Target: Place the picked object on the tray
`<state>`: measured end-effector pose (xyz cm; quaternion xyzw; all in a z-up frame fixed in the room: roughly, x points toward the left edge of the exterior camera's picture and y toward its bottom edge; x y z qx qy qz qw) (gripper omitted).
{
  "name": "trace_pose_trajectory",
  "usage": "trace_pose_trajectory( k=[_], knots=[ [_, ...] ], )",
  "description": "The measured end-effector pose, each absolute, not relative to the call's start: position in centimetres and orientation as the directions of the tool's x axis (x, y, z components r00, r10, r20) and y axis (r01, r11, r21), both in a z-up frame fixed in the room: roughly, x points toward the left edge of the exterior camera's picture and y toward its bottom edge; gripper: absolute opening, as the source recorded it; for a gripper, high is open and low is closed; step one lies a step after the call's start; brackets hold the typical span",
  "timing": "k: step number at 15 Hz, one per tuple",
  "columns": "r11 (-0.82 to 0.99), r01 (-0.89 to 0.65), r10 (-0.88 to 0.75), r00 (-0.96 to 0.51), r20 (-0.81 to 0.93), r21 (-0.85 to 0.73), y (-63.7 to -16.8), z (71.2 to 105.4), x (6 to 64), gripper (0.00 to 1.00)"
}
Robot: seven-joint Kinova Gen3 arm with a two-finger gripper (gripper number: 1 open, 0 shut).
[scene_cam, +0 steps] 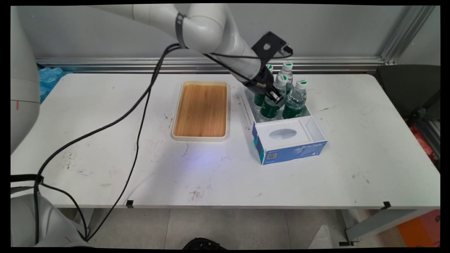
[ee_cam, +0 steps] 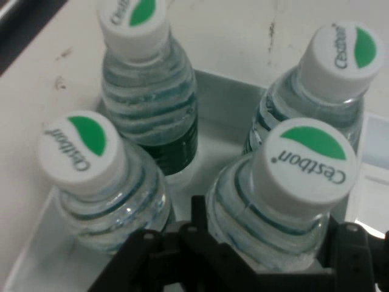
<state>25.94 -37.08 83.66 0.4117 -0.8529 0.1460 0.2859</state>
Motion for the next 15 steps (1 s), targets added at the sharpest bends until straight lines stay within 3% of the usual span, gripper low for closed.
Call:
trace_pose_trajectory(
  k=[15],
  knots=[
    [0.649,-0.761,-0.576,-0.483,0.659,0.010,-32.4,97.5,33.7,0.00]
  ],
)
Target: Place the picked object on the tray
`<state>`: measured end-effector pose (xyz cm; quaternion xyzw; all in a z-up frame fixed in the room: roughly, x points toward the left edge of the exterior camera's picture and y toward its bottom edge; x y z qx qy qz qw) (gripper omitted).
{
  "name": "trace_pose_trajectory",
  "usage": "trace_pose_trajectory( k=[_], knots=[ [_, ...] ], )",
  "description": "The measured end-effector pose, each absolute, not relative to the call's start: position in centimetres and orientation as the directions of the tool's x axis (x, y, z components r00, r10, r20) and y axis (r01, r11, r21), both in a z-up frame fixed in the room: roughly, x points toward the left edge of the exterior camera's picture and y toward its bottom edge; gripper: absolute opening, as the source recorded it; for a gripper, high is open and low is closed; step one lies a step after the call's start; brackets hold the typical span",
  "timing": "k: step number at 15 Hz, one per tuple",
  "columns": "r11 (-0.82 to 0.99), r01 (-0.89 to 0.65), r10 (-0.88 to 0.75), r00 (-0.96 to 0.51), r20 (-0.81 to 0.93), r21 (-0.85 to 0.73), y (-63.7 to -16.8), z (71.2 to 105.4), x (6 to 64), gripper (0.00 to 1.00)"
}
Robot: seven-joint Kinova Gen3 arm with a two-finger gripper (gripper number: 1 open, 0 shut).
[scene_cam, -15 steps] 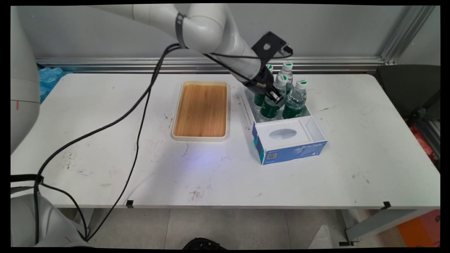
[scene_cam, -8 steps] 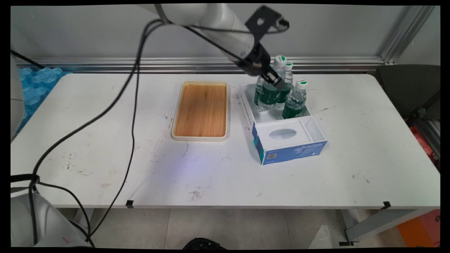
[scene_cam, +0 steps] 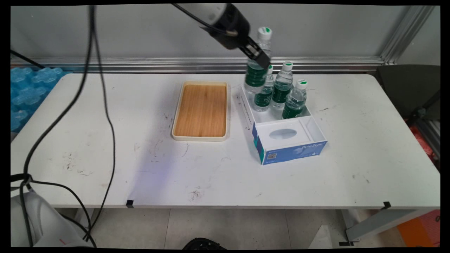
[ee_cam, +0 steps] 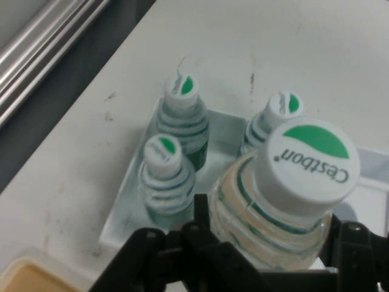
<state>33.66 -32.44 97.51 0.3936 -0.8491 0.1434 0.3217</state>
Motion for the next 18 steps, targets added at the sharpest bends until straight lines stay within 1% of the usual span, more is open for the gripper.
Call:
trace_pose_trajectory(
  k=[4,8,11,18],
  knots=[
    [0.671,-0.742,-0.566,-0.507,0.650,0.006,-30.6,99.3,37.7,0.00],
    [0.689,-0.724,-0.561,-0.525,0.640,0.011,-29.0,99.7,41.4,0.00],
    [0.703,-0.711,-0.555,-0.535,0.637,0.016,-28.0,98.8,43.8,0.00],
    [0.728,-0.685,-0.535,-0.554,0.638,0.016,-27.2,94.6,46.9,0.00]
  ],
)
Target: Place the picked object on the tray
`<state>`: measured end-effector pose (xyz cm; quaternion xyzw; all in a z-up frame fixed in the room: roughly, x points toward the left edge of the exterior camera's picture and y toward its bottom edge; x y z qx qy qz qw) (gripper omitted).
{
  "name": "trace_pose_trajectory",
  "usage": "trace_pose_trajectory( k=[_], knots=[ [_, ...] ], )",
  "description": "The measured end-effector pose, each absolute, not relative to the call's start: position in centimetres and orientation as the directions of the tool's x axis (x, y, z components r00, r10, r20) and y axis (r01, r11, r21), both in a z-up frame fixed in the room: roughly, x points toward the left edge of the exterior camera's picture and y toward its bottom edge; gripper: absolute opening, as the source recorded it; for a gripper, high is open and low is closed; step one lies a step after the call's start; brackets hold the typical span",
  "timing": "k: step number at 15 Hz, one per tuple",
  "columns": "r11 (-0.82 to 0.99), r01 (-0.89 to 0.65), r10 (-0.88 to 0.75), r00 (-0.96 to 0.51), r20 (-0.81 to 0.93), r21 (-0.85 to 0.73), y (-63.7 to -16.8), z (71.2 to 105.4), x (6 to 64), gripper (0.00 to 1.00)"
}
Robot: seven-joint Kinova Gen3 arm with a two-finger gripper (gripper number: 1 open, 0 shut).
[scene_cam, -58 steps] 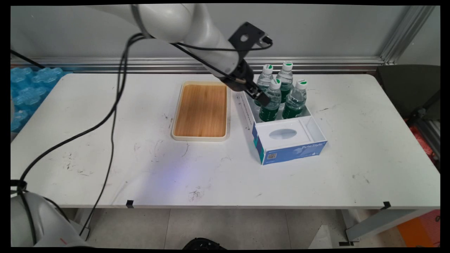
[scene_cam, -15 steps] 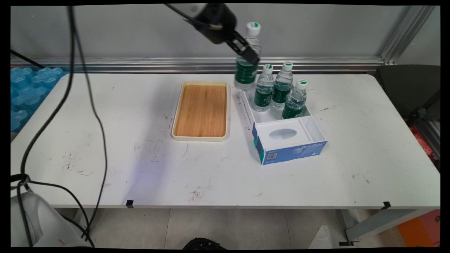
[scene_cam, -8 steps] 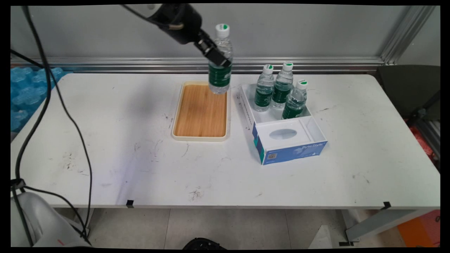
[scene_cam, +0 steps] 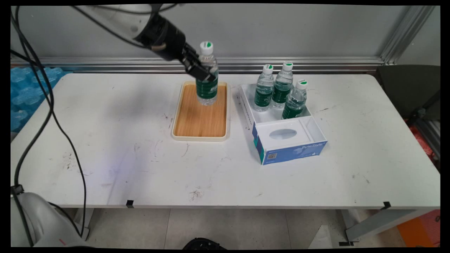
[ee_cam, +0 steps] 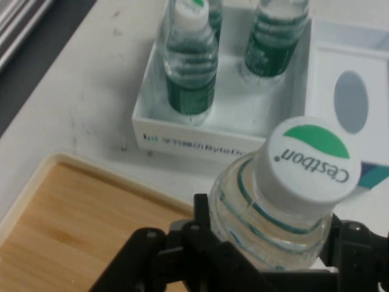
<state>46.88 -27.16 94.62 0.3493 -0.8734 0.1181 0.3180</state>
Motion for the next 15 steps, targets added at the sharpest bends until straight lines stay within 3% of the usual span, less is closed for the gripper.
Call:
trace_pose_trajectory(
  k=[15],
  knots=[
    [0.806,-0.592,-0.452,-0.613,0.648,0.002,-28.9,83.1,47.8,0.00]
  ],
)
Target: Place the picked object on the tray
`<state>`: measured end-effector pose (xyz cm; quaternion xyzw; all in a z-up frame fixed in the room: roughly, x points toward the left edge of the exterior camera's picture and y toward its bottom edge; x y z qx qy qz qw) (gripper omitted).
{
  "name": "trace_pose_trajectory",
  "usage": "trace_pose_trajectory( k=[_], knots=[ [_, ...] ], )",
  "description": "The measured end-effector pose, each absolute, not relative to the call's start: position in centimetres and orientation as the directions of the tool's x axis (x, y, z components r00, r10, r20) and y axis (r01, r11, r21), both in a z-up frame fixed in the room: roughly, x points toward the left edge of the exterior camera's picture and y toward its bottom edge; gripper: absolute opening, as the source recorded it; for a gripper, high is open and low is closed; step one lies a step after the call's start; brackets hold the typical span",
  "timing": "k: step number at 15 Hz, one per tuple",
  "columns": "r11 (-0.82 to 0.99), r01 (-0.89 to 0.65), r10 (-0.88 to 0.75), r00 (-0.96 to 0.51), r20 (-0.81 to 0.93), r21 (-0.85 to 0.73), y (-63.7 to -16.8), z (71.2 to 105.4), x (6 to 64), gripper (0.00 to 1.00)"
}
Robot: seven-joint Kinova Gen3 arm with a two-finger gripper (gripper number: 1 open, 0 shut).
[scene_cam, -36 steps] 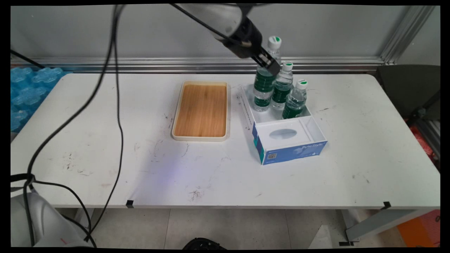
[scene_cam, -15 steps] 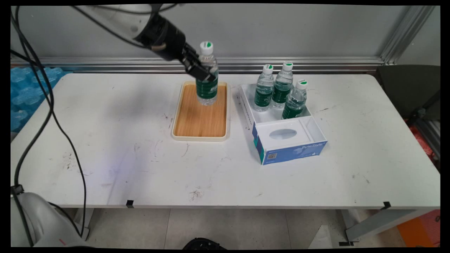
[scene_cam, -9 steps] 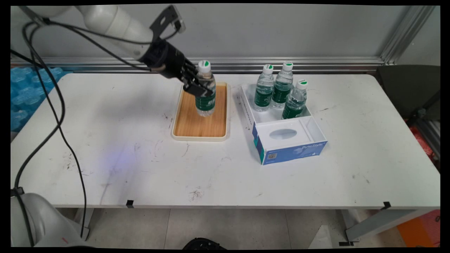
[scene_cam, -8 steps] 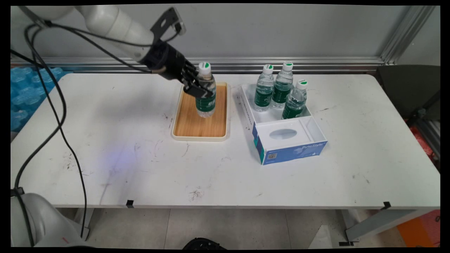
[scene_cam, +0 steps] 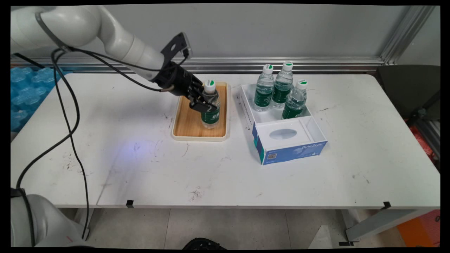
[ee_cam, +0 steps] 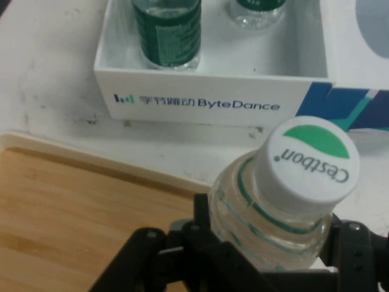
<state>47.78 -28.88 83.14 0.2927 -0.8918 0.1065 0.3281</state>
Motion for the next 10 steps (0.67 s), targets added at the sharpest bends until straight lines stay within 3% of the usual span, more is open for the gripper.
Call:
trace_pose_trajectory(
  k=[6,7,10],
  knots=[
    [0.815,-0.579,-0.442,-0.607,0.660,0.014,-29.3,80.9,47.7,0.00],
    [0.816,-0.578,-0.441,-0.606,0.662,0.015,-29.3,80.7,47.8,1.00],
    [0.818,-0.574,-0.438,-0.605,0.665,0.016,-29.3,80.3,48.1,1.00]
  ],
)
